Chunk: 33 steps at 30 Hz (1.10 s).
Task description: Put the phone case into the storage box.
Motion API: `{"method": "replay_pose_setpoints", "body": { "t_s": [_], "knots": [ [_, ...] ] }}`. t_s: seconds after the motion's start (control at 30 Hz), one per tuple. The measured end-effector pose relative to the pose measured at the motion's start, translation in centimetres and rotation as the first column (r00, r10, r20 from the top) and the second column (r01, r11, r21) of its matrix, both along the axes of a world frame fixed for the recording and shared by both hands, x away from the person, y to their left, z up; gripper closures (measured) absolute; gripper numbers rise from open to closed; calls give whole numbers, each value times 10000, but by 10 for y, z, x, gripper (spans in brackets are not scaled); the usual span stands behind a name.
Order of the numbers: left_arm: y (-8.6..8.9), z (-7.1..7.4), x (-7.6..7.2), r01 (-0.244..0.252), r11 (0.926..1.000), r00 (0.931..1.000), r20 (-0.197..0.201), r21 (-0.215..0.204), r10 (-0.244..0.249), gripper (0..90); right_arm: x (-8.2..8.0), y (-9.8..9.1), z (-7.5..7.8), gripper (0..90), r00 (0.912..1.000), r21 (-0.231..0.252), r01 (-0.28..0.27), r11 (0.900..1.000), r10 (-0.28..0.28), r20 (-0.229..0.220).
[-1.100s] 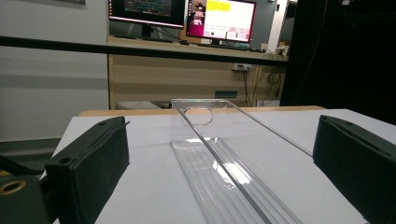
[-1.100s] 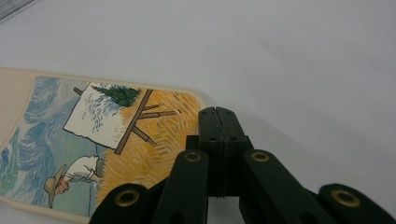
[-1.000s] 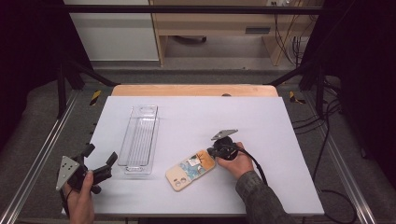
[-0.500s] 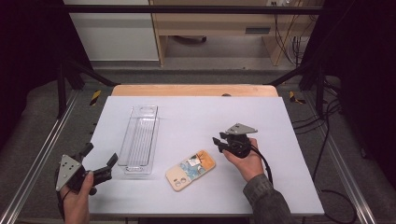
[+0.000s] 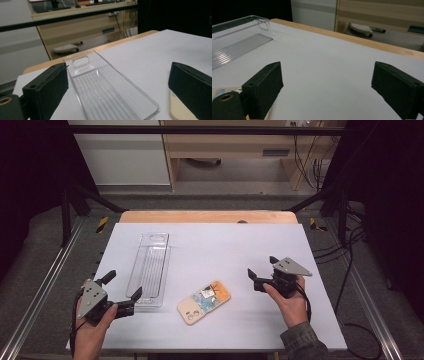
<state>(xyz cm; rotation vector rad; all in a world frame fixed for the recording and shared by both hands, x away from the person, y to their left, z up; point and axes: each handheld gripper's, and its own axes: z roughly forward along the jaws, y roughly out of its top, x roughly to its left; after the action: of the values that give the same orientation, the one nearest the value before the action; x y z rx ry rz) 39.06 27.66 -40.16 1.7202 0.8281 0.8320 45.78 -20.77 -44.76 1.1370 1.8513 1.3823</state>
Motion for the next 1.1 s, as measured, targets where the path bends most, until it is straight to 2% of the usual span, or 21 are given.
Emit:
{"method": "replay_pose_setpoints", "body": {
  "t_s": [0.07, 0.17, 0.27, 0.37, 0.53, 0.63, 0.9, 1.0, 1.07, 1.1],
  "knots": [
    [-6, 4, 1, 128, 9997, 9999, -88, 188, -126, 24, -8, -14, -3, 82, 9996, 187, 142, 9997, -147, 228],
    [-13, 9, 3, 380, 9991, 9991, -187, 200, -376, 25, -14, -25, -6, 82, 9986, 390, 374, 9985, -387, 348],
    [-21, 15, 6, 616, 9981, 9975, -344, 50, -614, 25, -19, -30, -9, 80, 9976, 439, 495, 9978, -516, 463],
    [-29, 22, 11, 646, 9979, 9966, -516, -8, -646, 26, -25, -38, -17, 78, 9961, 544, 592, 9968, -626, 617],
    [-49, 28, 18, 885, 9952, 9930, -825, 421, -848, 28, -29, -42, -21, 75, 9954, 580, 602, 9965, -643, 714],
    [-64, 30, 20, 1214, 9898, 9887, -976, 752, -1138, 28, -30, -45, -24, 73, 9951, 659, 570, 9962, -621, 769],
    [-97, 25, 24, 1976, 9688, 9693, -1774, 1495, -1703, 28, -30, -50, -29, 70, 9952, 945, 684, 9932, -746, 637],
    [-105, 20, 25, 2225, 9583, 9593, -2157, 1792, -1824, 27, -29, -49, -30, 67, 9957, 974, 665, 9930, -724, 582],
    [-110, 16, 25, 2445, 9507, 9486, -2504, 1908, -1937, 27, -29, -49, -30, 66, 9959, 914, 655, 9937, -708, 557],
    [-112, 13, 25, 2501, 9467, 9459, -2602, 2033, -1940, 28, -29, -49, -31, 65, 9960, 914, 649, 9937, -701, 549]
  ]
}}
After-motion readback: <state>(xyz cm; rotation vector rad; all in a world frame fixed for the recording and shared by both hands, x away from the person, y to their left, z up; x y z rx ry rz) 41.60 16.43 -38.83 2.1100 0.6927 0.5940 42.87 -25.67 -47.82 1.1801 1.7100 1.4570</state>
